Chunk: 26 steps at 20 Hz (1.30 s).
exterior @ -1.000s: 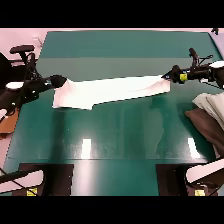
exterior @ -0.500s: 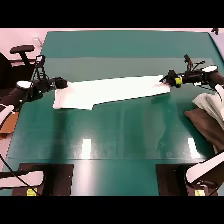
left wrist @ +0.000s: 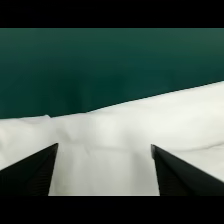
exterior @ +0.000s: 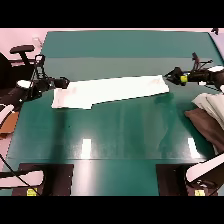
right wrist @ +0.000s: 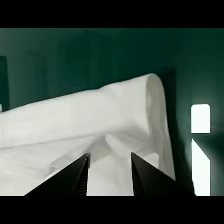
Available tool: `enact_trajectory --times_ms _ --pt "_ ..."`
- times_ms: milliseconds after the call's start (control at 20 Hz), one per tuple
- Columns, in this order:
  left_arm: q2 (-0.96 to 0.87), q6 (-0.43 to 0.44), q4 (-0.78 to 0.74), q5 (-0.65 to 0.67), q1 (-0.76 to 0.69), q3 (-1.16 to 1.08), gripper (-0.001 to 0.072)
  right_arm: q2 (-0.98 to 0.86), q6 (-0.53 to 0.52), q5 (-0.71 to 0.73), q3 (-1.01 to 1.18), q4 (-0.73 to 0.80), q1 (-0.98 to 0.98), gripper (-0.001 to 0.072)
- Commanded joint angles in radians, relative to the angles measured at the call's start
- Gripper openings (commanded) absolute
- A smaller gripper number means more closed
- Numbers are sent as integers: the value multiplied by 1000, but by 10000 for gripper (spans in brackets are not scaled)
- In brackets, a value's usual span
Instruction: Fold the shirts.
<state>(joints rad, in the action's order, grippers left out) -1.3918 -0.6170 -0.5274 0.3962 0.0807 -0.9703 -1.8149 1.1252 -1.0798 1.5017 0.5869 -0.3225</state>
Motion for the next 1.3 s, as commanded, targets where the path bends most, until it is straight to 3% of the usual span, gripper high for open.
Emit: enact_trajectory --times_ms 0,50,100,200,350,550,750,1000,1150,1250 --pt "1 -90 -9 88 45 -51 679 45 -16 6 1 -18 -76 448" --pt "1 -121 -10 130 65 -79 677 60 -16 3 1 -18 -100 464" --pt "1 -149 -10 201 80 -114 531 68 -16 -9 1 -17 -116 464" --pt "0 -147 -10 366 53 -173 18 64 -19 -59 1 -8 -129 476" --pt "-9 -197 -31 372 -113 -187 20 16 -27 -136 1 16 -108 633" --pt "-111 -405 -76 359 -294 -187 20 -39 -56 -122 1 16 -56 677" --pt "-203 -502 -81 349 -417 -223 19 -41 -69 -65 1 45 -34 676" --pt "-294 -678 -200 343 -506 -309 19 -51 -80 -72 3 45 -39 674" --pt "-325 -775 -259 337 -506 -315 19 -136 -70 -196 109 42 -31 674" --pt "-328 -777 -270 346 -506 -315 19 -204 -32 -272 204 45 -10 674"
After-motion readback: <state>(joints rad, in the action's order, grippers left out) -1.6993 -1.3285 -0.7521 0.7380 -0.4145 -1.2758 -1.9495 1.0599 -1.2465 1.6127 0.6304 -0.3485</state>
